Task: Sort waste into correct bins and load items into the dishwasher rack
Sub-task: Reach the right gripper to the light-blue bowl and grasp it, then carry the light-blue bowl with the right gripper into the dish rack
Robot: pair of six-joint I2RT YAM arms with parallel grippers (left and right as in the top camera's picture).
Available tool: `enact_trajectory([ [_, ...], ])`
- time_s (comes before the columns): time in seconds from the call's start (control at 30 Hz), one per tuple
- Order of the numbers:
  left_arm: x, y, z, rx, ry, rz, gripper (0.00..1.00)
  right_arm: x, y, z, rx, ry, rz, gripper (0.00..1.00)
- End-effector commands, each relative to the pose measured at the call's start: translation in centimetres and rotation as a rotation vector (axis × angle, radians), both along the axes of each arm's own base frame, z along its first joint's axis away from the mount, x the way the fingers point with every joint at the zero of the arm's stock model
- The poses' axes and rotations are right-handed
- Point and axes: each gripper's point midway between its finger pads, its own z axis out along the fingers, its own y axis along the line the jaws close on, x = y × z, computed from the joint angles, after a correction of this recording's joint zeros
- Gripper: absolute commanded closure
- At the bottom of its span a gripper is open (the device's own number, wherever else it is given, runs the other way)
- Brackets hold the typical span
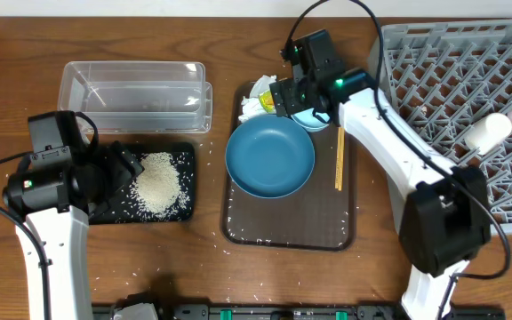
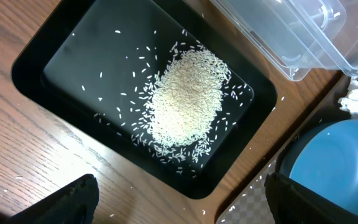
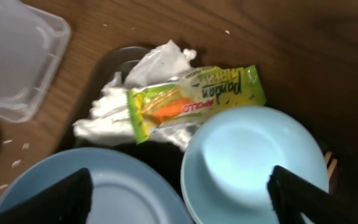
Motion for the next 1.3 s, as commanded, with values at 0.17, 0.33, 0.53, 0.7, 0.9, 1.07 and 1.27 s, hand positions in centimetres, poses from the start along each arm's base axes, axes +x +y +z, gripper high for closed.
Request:
enact_trajectory([
  [0.17,0.1,0.2,0.4,0.004,-0.007,0.005,0.12,1.7,-1.8,-2.3,-0.088,-0.029,-0.152,0.32],
  [0.33,0.1,0.2,0.4,0.004,-0.007,0.005,0.12,1.7,-0.8,-5.5,-0.048,0.033,-0.184,0.37],
  [0.53,0.1,0.2,0.4,0.004,-0.007,0.005,0.12,1.4,0.4,-7.2,-0.014,0.065,-0.220,0.44],
  [0.7,0.1,0.2,0.4,0.004,-0.007,0.005,0.12,1.3,0.4,-8.5,-0.028,0.082,-0.244,0.53],
  [0.9,0.1,0.2,0.4,0.004,-0.007,0.005,0.12,0.8,0.5,-8.9,-0.036,0.100,-0.246,0.70],
  [1.07,0.1,0.2,0.4,0.004,-0.007,0.005,0.12,0.4,0.3,-9.2,-0.042,0.118,-0.254,0.78],
  [1.27,0.1,0.2,0.4,0.004,-0.007,0.005,0.12,-0.1,0.1,-9.3,-0.052,0.143,-0.255,0.99],
])
